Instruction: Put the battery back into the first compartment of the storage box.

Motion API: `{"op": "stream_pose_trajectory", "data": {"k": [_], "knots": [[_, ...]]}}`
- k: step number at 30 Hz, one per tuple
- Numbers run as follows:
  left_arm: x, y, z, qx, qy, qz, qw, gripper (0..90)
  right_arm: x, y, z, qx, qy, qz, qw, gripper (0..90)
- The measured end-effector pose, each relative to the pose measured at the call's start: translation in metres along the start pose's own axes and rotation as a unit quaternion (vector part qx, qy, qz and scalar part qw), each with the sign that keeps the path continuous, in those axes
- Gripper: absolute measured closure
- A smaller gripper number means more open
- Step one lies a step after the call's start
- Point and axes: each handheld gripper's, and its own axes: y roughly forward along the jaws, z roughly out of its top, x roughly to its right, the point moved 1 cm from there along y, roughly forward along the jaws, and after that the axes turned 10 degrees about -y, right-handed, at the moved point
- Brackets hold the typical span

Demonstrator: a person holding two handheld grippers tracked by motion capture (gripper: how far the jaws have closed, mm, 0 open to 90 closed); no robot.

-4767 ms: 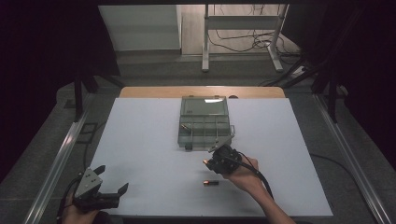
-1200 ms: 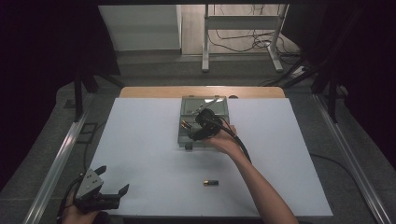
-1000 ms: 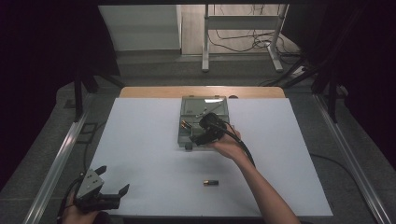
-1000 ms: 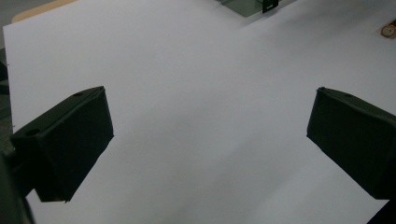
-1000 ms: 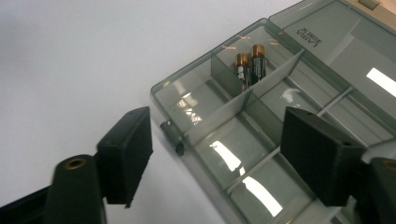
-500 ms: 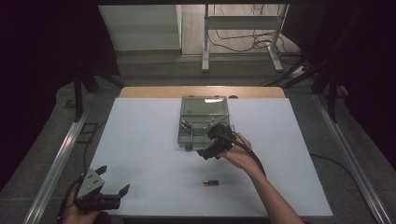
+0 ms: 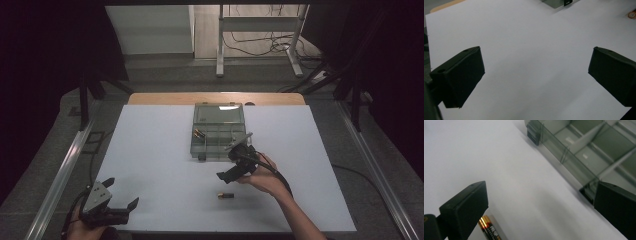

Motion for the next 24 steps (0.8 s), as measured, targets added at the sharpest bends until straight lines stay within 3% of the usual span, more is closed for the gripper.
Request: {"op": "stream_pose_trajectory", "data": {"k": [4,8,19,24], "knots": [[0.000,0.000,0.000,0.000,0.000,0.000,1.0000,1.1,-0.008,-0.005,-0.007,-0.004,-0.003,-0.005,1.0000,2.6],[0.000,0.000,0.000,0.000,0.001,0.001,1.0000,1.2,-0.018,-0.009,-0.016,-0.001,-0.013,-0.015,0.9998,12.6],[0.000,0.000,0.000,0.001,0.000,0.000,1.0000,1.1,-0.040,-0.010,-0.035,-0.004,-0.032,0.026,0.9991,41.2],[0.000,0.000,0.000,0.001,0.001,0.000,1.0000,1.1,-0.052,0.000,-0.037,-0.028,-0.060,0.040,0.9970,52.5]]}}
